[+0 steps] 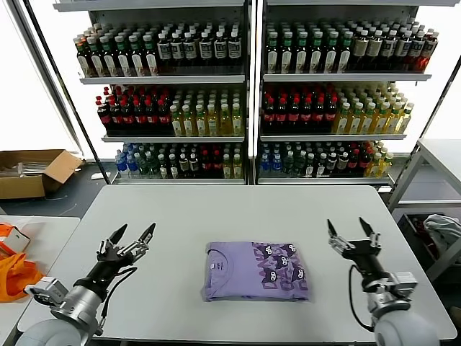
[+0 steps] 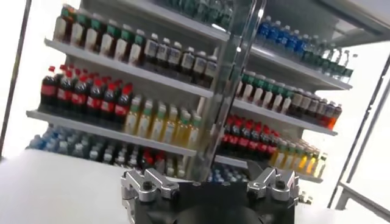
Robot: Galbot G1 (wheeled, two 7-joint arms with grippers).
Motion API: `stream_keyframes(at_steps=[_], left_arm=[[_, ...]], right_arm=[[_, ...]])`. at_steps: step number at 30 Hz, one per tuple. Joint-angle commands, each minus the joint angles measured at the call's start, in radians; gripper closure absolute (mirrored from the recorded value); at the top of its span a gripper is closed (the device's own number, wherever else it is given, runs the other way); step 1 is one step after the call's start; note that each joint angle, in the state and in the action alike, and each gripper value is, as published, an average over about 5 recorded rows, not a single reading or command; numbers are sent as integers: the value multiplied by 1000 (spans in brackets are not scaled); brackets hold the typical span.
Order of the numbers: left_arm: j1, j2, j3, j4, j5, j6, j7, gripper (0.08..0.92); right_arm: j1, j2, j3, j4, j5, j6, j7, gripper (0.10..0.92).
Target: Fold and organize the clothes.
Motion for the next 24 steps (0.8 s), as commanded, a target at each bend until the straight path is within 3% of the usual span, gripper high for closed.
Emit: stream_keyframes(at_steps=[1,24], left_arm=[[4,-23,-132,17,55,11,62,177],[11,-27,-123,4,53,6,72,177]], right_arm=[[-118,17,266,-1,51,111,-116,203],[-130,41,235,5,4,144,-128,203]])
